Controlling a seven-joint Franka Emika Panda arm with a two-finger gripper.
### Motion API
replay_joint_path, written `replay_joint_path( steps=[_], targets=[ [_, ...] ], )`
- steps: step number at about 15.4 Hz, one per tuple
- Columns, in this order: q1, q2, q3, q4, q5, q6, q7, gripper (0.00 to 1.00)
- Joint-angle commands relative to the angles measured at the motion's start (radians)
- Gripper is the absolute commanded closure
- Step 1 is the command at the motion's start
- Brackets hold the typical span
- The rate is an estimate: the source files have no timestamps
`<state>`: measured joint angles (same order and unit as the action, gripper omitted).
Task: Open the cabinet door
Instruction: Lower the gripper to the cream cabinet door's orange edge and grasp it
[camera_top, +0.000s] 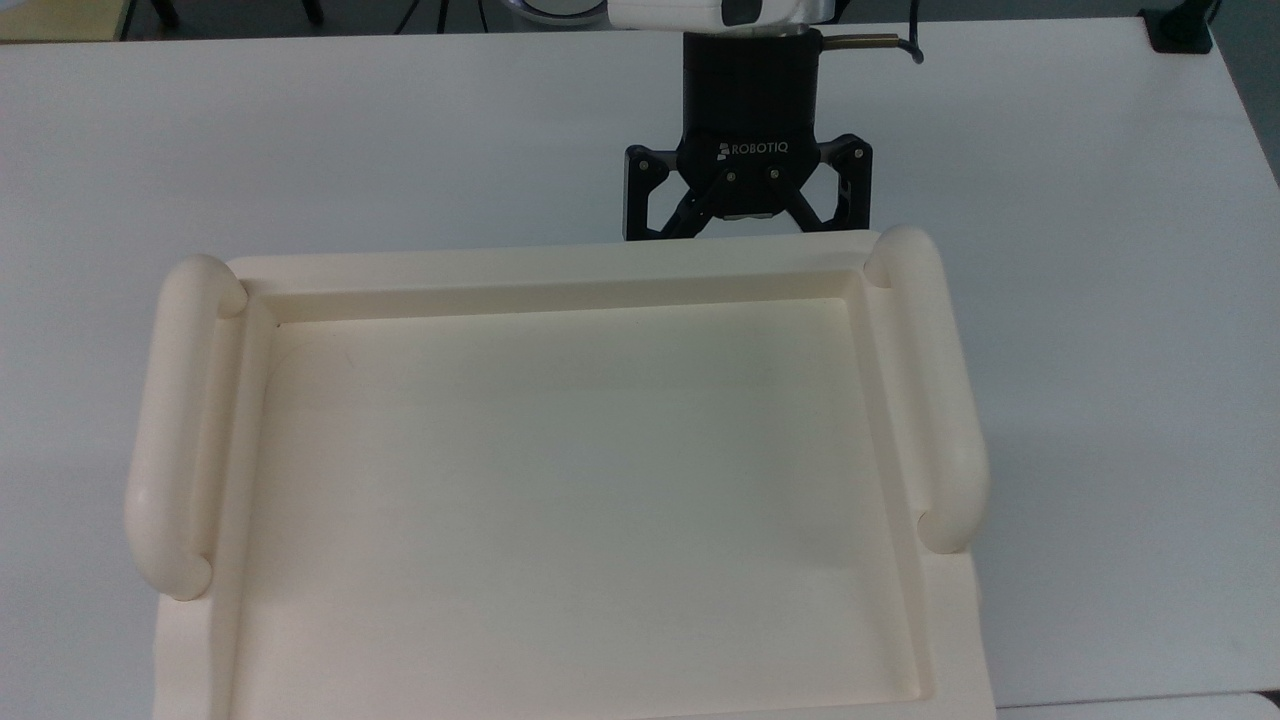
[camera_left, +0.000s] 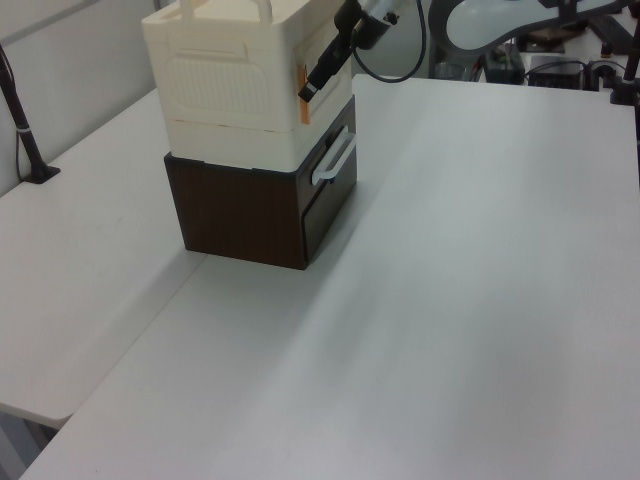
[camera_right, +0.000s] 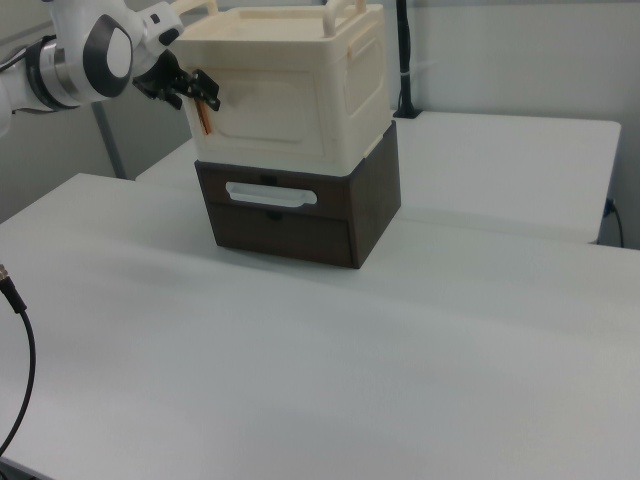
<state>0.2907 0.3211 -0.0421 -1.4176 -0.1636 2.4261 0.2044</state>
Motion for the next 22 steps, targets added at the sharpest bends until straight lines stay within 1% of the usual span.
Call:
replay_joint_path(
  steps=[1,2,3,4,5,7,9,11,12,14,15,19,22],
  targets=[
    [0.004,0.009,-0.009,0.012,-0.057,0.068,0.02,0.22],
    [0.004,0.016,-0.01,0.012,-0.066,0.077,0.018,0.28],
    [0.004,0.019,-0.01,0.012,-0.076,0.079,0.018,0.31],
    [0.004,0.019,-0.009,0.012,-0.083,0.082,0.018,0.33],
    [0.007,0.019,-0.01,0.011,-0.089,0.082,0.018,0.33],
    [0.008,0.019,-0.01,0.009,-0.093,0.08,0.017,0.4],
    [0.004,0.015,-0.009,0.008,-0.093,0.08,0.015,0.58],
    [0.001,0.007,-0.01,0.006,-0.093,0.077,0.013,0.66],
    [0.001,0.003,-0.012,0.003,-0.093,0.068,0.013,0.71],
    [0.001,-0.003,-0.012,-0.006,-0.091,0.047,0.013,0.76],
    [0.001,-0.01,-0.01,-0.009,-0.091,0.016,0.013,0.8],
    [0.005,-0.027,-0.005,-0.012,-0.079,-0.132,0.015,0.87],
    [0.007,-0.045,-0.004,-0.018,-0.074,-0.217,0.016,0.87]
  ],
)
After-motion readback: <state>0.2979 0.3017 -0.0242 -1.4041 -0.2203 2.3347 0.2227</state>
